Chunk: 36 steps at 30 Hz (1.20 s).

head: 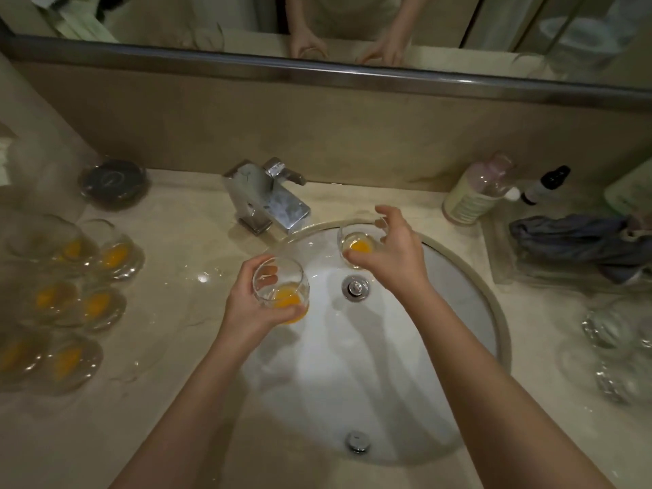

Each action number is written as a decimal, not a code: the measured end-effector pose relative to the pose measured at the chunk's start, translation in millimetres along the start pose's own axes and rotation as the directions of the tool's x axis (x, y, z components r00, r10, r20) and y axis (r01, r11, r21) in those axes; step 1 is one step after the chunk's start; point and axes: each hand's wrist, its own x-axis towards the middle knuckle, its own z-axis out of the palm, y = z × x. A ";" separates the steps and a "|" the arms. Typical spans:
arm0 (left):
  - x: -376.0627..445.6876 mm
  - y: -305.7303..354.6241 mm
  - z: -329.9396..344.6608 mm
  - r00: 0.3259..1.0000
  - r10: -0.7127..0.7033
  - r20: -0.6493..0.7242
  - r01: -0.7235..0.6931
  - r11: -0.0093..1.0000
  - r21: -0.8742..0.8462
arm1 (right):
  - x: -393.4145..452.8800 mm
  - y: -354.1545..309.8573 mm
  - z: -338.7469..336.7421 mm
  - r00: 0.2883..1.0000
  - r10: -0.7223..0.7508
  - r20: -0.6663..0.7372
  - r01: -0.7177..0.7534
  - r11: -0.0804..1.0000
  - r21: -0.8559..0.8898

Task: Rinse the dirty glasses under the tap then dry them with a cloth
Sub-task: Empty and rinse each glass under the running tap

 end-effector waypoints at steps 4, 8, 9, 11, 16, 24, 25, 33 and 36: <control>5.7 -2.0 16.7 0.999 -0.021 -0.050 0.022 1.000 0.017 | 30.9 -3.8 -8.9 0.999 -0.043 -0.025 0.044 0.999 0.022; 13.3 -1.4 26.3 0.997 -0.058 -0.041 0.058 0.998 0.006 | 56.7 -6.8 -7.7 0.998 -0.062 -0.022 0.063 0.998 0.024; 15.6 -2.1 28.3 0.997 -0.065 -0.034 0.065 0.998 0.003 | 62.0 -6.2 -6.5 0.998 -0.061 -0.026 0.061 0.998 0.026; 19.0 -1.6 31.5 0.996 -0.080 -0.032 0.080 0.997 0.008 | 70.7 -4.0 -5.2 0.998 -0.044 -0.034 0.045 0.998 0.034; 28.5 2.2 37.0 0.995 -0.091 -0.030 0.091 0.996 0.013 | 86.8 1.3 -2.6 0.999 -0.016 -0.034 0.017 1.000 0.027; 35.7 7.0 40.5 0.995 -0.098 0.004 0.098 0.995 0.030 | 97.6 5.5 2.5 0.999 0.025 -0.032 -0.024 0.999 0.034; 35.9 7.1 40.3 0.995 -0.098 0.009 0.098 0.995 0.023 | 98.9 5.5 2.8 0.999 0.028 -0.033 -0.026 0.999 0.038; 38.8 7.9 38.4 0.992 -0.126 0.019 0.127 0.987 -0.093 | 98.9 8.2 6.6 0.999 0.032 0.012 -0.032 0.999 0.037; 41.0 6.5 36.5 0.990 -0.142 -0.002 0.140 0.978 -0.153 | 98.5 -2.5 1.2 0.999 0.048 0.010 -0.047 0.997 -0.057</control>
